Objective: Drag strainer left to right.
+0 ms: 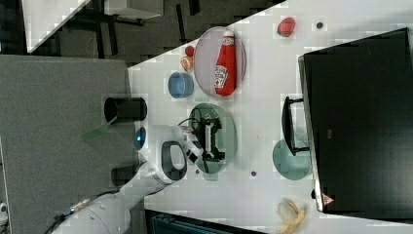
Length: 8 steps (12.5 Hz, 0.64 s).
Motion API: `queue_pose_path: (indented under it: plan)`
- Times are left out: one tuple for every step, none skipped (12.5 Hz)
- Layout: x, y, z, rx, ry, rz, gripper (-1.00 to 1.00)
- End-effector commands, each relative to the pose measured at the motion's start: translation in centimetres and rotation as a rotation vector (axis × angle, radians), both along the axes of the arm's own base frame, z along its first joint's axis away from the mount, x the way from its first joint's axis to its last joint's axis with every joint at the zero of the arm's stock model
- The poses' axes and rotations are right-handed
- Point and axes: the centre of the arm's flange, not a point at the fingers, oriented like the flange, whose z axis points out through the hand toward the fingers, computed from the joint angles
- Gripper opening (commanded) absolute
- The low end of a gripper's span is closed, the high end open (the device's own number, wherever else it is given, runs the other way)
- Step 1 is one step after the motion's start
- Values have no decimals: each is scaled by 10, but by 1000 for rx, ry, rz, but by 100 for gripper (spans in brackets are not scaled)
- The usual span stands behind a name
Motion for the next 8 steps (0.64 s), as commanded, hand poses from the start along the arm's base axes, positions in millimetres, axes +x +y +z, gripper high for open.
queue_pose_path:
  plan:
    - [17, -41, 9, 7, -35, 4, 100]
    - [18, -52, 8, 1, -36, -12, 100]
    - [18, -62, 8, -3, -39, -23, 100]
    - [19, -72, 8, -7, -44, -32, 100]
    - [19, -82, 8, -10, -52, -35, 100]
    - [19, -91, 9, -11, -56, -24, 100]
    - [19, -99, 8, -13, -54, 3, 100]
    - [18, -109, 8, -15, -52, 24, 100]
